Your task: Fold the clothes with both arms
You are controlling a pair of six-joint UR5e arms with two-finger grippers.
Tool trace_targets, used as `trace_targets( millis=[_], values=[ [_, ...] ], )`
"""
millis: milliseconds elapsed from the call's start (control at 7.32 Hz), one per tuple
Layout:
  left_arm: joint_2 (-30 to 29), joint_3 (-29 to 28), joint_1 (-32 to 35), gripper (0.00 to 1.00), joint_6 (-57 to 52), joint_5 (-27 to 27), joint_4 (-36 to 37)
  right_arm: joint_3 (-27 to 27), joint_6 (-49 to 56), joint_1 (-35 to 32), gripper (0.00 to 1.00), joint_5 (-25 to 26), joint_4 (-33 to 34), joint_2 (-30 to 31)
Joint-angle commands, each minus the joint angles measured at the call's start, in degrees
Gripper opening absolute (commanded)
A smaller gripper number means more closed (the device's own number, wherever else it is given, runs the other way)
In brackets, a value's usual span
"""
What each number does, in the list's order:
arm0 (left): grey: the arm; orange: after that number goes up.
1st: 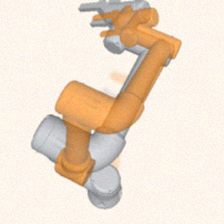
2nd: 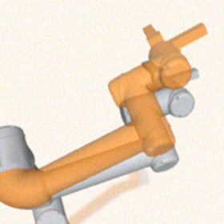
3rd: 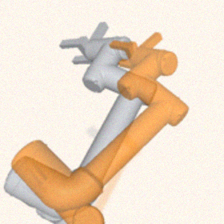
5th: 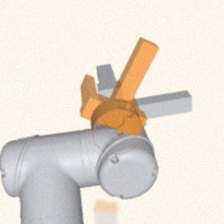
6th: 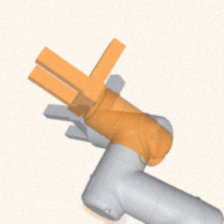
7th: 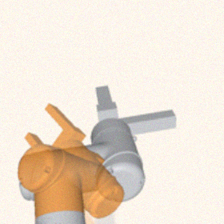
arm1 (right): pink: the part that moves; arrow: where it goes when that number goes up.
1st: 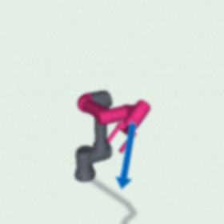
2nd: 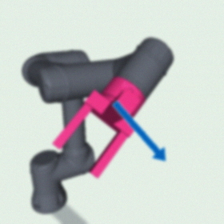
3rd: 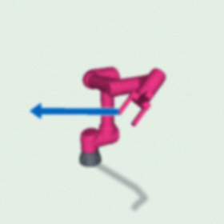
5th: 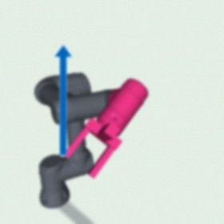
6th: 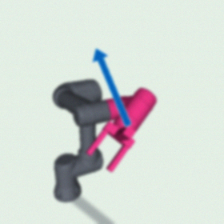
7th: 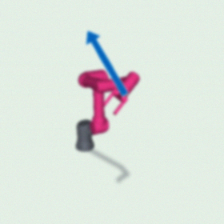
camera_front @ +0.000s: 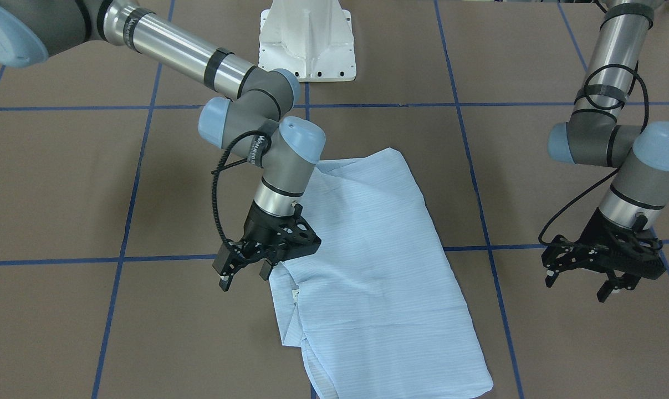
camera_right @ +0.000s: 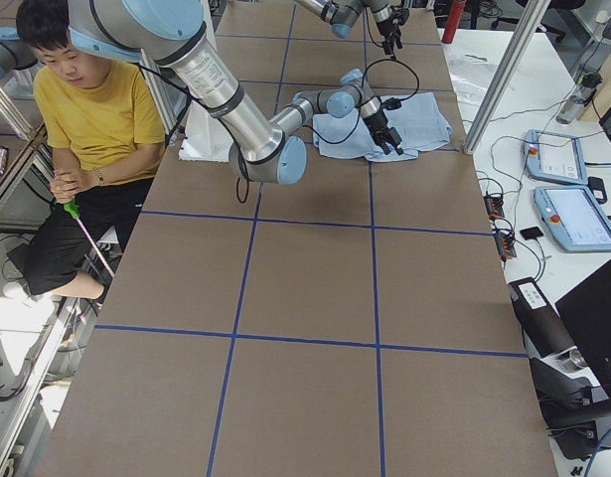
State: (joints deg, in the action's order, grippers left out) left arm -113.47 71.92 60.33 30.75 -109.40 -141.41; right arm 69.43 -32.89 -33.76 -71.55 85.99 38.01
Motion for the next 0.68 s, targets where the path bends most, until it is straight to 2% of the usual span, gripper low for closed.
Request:
trace_targets(
  millis=[0,137,273,546],
  values=[
    [0.78,2.5,-0.03,1.0,2.45,-2.46,0.52,9.64,-10.37,-2.45,0.99,-14.87,-8.77,5.82],
    [4.1,8.44,-0.47,1.0,10.65,-2.48,0.61,13.33,-17.4,-2.46,1.0,-19.54,-10.82,8.63],
    [8.74,15.63,-3.52,1.0,14.65,-2.39,1.14,17.45,-24.95,-2.54,1.0,-23.16,-9.97,10.57],
    [15.36,25.86,-11.5,1.0,25.61,-1.35,1.67,22.49,-37.81,-2.19,1.0,-23.63,-10.05,14.71]
  ],
)
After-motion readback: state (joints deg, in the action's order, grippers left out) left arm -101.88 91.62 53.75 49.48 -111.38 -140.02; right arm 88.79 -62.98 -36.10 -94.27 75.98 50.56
